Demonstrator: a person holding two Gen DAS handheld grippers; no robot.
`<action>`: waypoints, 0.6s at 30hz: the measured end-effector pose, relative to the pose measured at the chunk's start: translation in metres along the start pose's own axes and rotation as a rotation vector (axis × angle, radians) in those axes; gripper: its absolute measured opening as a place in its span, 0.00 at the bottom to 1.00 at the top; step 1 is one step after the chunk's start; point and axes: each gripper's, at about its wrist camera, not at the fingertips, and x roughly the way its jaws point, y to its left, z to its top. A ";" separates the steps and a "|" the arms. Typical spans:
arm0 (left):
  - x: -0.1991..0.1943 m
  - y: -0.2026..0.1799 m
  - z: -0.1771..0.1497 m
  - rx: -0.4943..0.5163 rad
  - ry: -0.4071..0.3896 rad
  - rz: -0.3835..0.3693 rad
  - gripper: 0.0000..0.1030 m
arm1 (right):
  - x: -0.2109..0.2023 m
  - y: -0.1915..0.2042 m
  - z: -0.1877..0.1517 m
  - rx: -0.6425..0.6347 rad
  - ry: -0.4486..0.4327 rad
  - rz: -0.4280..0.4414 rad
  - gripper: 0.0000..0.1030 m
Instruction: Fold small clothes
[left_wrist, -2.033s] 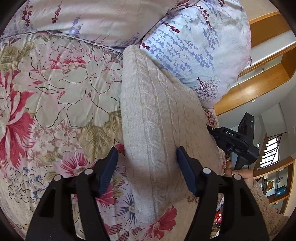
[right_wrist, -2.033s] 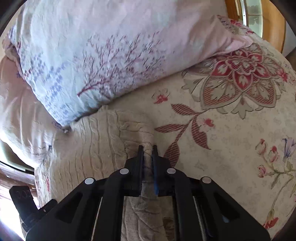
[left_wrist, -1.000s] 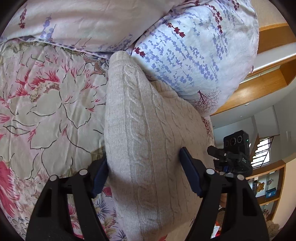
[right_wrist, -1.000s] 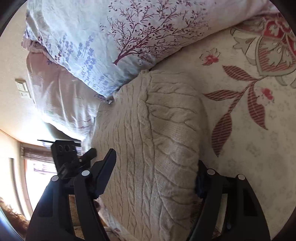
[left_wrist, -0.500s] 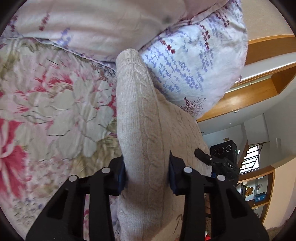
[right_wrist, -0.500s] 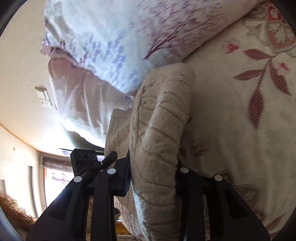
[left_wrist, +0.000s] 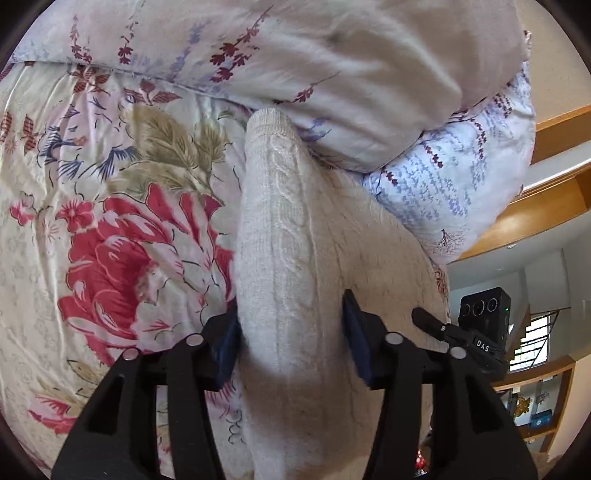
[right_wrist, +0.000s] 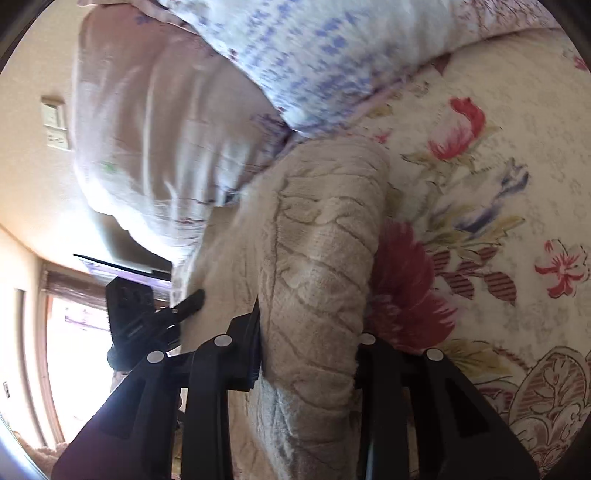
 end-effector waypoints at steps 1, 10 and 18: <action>0.000 -0.003 -0.002 0.019 -0.011 0.015 0.54 | 0.000 0.000 0.000 -0.004 0.003 -0.018 0.33; -0.047 -0.070 -0.010 0.274 -0.188 0.216 0.77 | -0.040 0.004 0.007 0.000 -0.102 -0.050 0.52; -0.002 -0.105 -0.017 0.403 -0.055 0.281 0.61 | -0.011 0.018 0.014 -0.122 -0.081 -0.297 0.26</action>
